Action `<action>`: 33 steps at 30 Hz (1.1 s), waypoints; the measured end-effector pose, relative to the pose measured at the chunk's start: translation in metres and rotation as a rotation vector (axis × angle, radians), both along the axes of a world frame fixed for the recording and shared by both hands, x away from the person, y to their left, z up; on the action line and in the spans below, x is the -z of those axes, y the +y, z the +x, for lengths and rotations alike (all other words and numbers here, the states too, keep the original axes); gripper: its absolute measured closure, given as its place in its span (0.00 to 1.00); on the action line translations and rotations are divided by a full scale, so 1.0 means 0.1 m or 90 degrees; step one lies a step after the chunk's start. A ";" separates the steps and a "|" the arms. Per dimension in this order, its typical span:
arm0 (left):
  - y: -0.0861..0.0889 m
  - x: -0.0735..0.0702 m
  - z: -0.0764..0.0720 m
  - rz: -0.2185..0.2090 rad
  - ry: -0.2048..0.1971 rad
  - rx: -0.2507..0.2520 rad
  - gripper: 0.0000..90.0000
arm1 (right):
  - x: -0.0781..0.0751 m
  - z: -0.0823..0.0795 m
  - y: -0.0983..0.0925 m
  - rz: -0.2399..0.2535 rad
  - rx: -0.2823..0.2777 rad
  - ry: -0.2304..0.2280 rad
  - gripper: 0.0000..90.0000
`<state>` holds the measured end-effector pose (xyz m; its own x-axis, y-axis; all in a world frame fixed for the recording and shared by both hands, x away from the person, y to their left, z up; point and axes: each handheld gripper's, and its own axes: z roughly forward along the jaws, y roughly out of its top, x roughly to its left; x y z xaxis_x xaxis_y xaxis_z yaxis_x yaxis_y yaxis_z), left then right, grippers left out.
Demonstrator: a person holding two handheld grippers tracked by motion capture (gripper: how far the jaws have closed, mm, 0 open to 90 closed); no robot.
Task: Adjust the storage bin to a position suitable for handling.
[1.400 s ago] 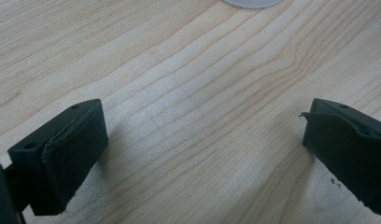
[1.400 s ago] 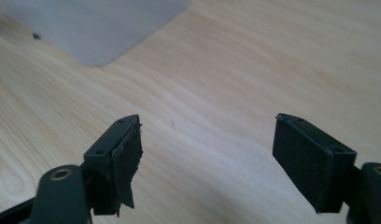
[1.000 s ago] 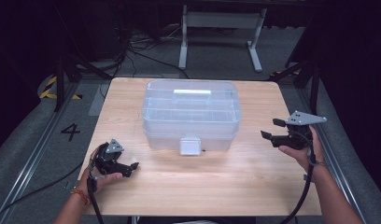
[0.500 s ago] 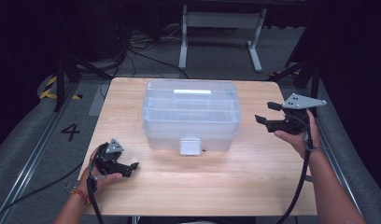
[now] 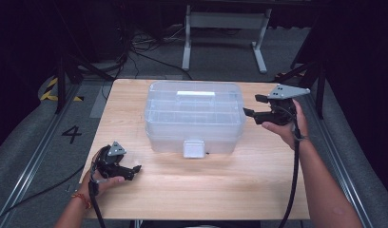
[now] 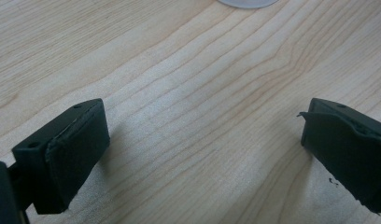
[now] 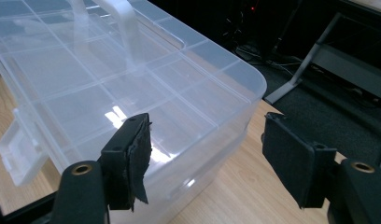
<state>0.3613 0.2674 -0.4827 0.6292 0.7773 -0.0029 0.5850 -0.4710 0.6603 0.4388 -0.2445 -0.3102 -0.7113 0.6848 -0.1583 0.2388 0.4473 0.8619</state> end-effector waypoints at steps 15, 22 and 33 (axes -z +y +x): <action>0.00 0.00 0.00 0.004 -0.005 0.003 0.02 | -0.05 0.23 0.39 -0.009 -0.038 0.013 0.43; 0.00 0.00 0.00 0.004 -0.005 0.003 0.02 | -0.05 0.29 0.56 -0.015 -0.050 0.019 0.44; 0.00 0.00 0.00 0.004 -0.005 0.003 0.02 | -0.06 0.36 0.72 -0.028 -0.064 0.024 0.47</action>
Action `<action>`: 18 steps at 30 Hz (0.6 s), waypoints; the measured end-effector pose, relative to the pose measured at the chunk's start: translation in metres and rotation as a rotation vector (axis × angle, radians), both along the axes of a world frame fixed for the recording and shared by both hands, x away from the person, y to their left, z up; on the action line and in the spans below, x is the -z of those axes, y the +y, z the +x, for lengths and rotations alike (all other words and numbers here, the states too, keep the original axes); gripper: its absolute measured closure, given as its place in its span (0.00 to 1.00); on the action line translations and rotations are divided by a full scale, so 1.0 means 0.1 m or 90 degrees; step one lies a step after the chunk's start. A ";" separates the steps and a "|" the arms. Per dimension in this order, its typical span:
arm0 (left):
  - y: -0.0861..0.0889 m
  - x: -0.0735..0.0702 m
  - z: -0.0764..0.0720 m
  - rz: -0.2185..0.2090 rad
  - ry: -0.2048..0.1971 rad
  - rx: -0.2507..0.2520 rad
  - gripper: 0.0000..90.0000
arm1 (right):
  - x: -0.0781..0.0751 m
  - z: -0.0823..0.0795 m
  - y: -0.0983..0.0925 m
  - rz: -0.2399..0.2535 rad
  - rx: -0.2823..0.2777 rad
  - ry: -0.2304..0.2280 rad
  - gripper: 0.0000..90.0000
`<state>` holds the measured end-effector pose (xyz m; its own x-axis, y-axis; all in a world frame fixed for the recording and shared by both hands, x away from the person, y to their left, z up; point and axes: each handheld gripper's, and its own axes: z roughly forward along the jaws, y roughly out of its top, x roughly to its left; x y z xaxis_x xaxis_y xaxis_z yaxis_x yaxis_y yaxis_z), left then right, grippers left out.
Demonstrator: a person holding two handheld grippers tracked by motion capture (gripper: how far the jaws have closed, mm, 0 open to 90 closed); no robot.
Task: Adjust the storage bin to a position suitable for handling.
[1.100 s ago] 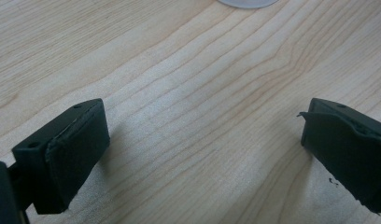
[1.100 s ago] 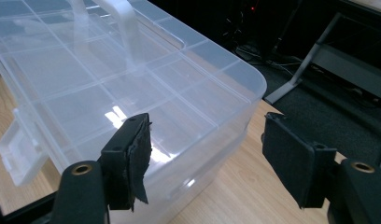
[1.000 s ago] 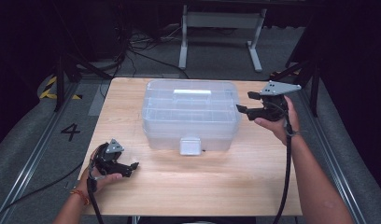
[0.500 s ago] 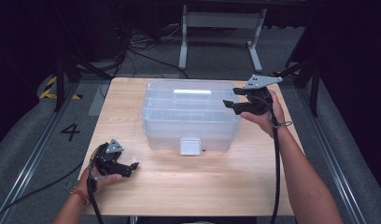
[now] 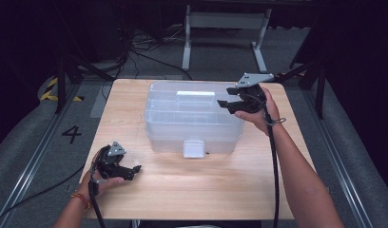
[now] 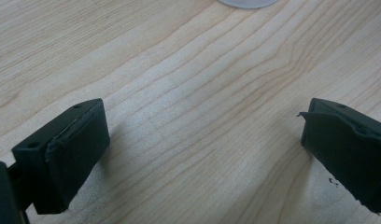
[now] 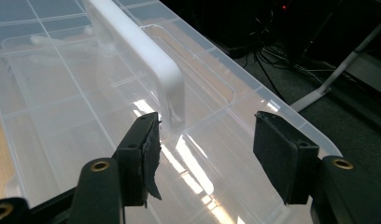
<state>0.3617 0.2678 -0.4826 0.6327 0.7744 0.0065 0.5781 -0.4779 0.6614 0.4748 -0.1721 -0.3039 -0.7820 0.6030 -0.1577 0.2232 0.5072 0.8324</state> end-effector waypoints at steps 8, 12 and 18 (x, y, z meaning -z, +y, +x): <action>0.00 0.00 0.00 0.000 0.000 0.000 0.02 | 0.02 0.04 0.11 -0.004 -0.016 0.007 0.48; 0.00 0.00 0.00 0.000 0.000 0.000 0.02 | 0.00 0.08 0.18 -0.010 -0.022 0.007 0.49; 0.00 0.00 0.00 0.000 0.000 0.000 0.02 | -0.01 0.14 0.28 -0.025 -0.034 0.008 0.59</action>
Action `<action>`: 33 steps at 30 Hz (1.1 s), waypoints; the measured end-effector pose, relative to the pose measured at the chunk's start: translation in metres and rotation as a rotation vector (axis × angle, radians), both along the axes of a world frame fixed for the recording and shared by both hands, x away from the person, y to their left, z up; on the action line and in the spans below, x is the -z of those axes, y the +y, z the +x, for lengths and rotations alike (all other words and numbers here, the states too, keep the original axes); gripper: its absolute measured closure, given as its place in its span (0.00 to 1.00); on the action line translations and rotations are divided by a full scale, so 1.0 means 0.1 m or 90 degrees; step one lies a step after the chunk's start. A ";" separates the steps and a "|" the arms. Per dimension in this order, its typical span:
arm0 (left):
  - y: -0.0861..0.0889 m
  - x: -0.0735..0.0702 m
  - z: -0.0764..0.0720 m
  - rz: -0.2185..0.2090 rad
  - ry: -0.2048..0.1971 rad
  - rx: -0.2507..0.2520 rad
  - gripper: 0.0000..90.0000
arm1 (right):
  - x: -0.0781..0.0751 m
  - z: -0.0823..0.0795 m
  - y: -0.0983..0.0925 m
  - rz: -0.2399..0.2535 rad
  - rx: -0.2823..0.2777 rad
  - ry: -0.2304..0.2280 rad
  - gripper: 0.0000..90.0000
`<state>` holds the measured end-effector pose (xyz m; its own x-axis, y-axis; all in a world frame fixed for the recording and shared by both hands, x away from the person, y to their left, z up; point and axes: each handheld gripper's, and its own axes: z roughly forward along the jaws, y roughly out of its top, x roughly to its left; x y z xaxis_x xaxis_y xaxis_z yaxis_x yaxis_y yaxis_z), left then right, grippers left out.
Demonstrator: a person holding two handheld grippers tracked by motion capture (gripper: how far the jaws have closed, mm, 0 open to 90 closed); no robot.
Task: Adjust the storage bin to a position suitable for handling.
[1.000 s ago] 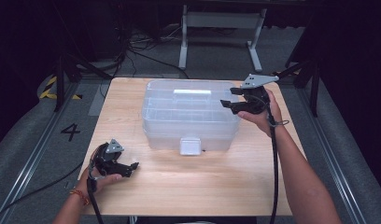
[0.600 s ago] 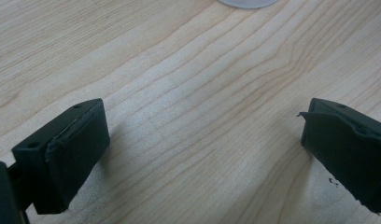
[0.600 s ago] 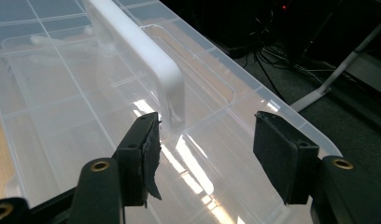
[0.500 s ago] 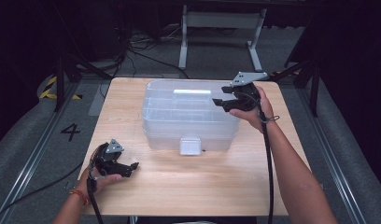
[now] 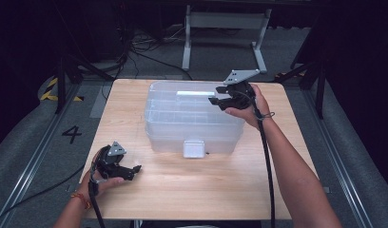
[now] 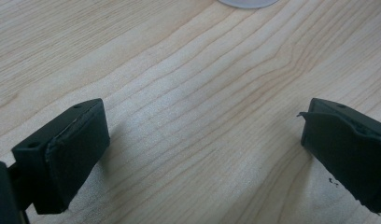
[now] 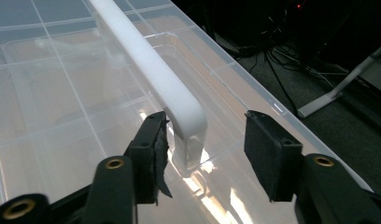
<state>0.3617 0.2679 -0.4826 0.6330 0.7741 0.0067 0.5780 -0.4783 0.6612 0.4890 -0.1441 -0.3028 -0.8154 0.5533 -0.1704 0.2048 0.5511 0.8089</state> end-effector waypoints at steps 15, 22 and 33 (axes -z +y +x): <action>0.00 0.00 0.01 -0.001 0.004 0.008 0.02 | 0.01 0.05 0.14 -0.043 -0.024 0.017 0.84; 0.01 -0.01 0.00 -0.001 0.005 0.014 0.04 | 0.00 0.09 0.12 -0.031 -0.028 0.036 0.84; 0.00 -0.12 -0.01 0.025 -0.018 0.003 0.27 | -0.06 0.14 0.13 -0.021 -0.012 0.051 0.84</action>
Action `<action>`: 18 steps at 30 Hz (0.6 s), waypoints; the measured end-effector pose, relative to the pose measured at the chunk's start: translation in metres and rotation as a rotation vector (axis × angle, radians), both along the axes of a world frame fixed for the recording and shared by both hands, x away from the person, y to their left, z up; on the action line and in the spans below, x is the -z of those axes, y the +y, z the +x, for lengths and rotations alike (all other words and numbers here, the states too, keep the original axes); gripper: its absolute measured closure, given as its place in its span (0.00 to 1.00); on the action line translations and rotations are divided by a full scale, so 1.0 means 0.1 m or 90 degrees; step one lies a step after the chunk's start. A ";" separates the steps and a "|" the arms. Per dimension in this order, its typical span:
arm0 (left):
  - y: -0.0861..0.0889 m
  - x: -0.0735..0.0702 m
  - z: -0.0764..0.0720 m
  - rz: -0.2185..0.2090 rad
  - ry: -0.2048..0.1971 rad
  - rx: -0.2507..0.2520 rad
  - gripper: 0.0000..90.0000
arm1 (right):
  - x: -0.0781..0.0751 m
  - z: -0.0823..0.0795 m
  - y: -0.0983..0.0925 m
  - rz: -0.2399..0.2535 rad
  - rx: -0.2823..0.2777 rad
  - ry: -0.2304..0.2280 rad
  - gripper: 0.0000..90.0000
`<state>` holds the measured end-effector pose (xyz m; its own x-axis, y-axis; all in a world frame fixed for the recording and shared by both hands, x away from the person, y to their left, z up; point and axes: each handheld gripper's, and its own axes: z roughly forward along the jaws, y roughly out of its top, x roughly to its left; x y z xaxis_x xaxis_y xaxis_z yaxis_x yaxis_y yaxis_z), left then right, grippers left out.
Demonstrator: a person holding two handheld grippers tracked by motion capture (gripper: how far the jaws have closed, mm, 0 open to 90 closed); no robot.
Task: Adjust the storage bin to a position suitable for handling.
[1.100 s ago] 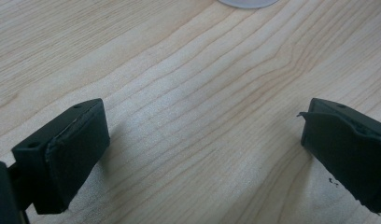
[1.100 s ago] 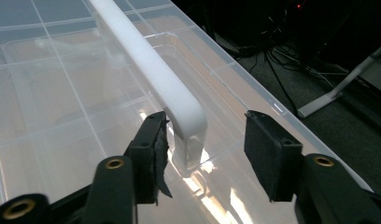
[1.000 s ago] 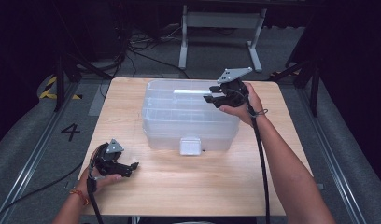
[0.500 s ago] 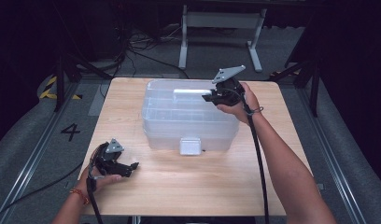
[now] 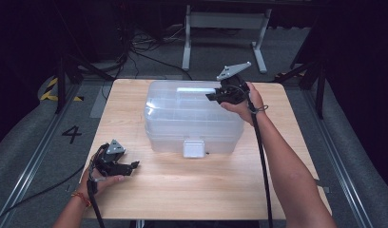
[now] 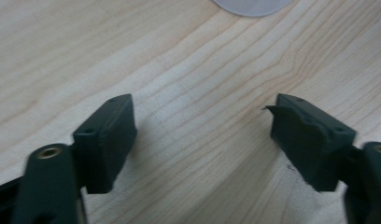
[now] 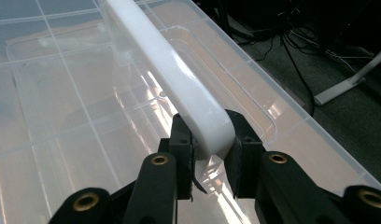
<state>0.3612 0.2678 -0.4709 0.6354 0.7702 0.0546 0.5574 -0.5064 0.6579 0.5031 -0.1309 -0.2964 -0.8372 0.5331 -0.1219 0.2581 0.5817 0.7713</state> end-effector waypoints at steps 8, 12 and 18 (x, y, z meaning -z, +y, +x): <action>-0.07 -0.51 0.02 -0.031 -0.082 0.033 0.42 | -0.11 0.08 0.04 -0.030 0.006 0.014 0.82; -0.13 -0.70 0.04 -0.060 -0.113 0.040 0.47 | -0.14 0.11 0.04 -0.027 0.010 0.018 0.82; -0.23 -0.81 0.09 -0.087 -0.127 0.054 0.61 | -0.18 0.15 0.06 -0.036 0.016 0.019 0.81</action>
